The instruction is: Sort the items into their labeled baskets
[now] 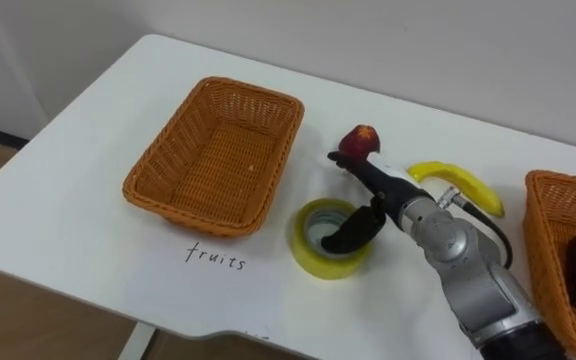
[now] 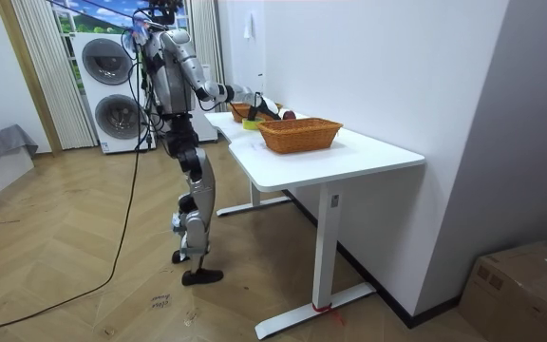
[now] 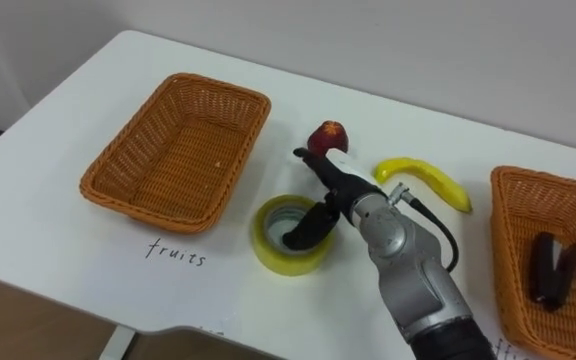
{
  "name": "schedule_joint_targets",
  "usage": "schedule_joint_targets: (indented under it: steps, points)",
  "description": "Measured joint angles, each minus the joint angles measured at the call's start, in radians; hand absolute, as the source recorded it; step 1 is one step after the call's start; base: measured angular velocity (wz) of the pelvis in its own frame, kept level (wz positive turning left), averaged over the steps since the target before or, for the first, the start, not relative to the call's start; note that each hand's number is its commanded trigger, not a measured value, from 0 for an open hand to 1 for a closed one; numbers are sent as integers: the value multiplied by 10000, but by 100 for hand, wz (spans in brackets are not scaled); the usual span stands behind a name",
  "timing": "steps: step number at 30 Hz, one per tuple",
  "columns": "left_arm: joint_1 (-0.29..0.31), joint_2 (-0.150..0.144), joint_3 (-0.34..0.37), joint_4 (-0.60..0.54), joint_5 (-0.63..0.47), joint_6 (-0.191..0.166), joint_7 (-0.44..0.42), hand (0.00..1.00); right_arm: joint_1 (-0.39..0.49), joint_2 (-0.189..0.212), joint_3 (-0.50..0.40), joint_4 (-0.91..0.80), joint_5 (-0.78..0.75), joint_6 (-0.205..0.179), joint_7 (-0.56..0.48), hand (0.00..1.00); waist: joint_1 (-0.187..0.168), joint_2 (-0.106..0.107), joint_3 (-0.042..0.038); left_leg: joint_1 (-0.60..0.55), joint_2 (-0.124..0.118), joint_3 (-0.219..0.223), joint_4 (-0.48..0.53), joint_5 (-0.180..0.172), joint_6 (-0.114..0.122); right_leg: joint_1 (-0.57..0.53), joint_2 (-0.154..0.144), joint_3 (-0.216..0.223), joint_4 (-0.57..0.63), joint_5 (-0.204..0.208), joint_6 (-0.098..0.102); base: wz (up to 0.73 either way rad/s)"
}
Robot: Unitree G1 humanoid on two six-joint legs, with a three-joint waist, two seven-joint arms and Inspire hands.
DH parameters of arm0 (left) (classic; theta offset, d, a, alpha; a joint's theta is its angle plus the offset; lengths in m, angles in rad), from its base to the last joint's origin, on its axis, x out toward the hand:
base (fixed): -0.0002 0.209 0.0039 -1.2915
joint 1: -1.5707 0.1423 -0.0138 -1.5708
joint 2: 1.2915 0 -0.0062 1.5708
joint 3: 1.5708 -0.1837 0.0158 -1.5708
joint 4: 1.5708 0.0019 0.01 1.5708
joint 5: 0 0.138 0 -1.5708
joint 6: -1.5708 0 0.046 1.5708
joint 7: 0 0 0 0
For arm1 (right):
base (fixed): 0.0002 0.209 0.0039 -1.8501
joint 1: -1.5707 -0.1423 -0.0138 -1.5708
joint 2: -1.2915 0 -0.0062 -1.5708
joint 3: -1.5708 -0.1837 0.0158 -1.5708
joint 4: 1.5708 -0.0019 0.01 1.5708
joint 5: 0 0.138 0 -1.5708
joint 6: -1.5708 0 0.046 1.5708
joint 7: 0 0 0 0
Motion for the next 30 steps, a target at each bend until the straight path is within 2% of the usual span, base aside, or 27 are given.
schedule_joint_targets:
  steps: [6,17,23,30]
  points:
    - [-35,24,2,0,-12,76,-58,0,-57,7,0,105,29,174,425,0,-1,-12,4,-2,1,-16,-4,0,1,0,3,1,-2,0,1,0]
    - [-88,104,23,25,-9,217,-254,0,-84,10,0,88,-284,183,922,0,1,-43,11,-9,3,-22,-8,0,0,-8,5,-19,-3,0,1,0]
    - [-108,133,175,133,-17,214,-257,0,-221,11,34,90,-568,305,1404,0,16,-149,-50,-43,1,-45,4,1,0,-24,8,-44,-11,0,0,0]
    - [-204,193,166,525,-12,213,-257,0,-304,-7,113,87,-817,354,1796,0,22,-210,-26,21,0,-86,-4,1,0,50,2,-119,-11,0,0,1]
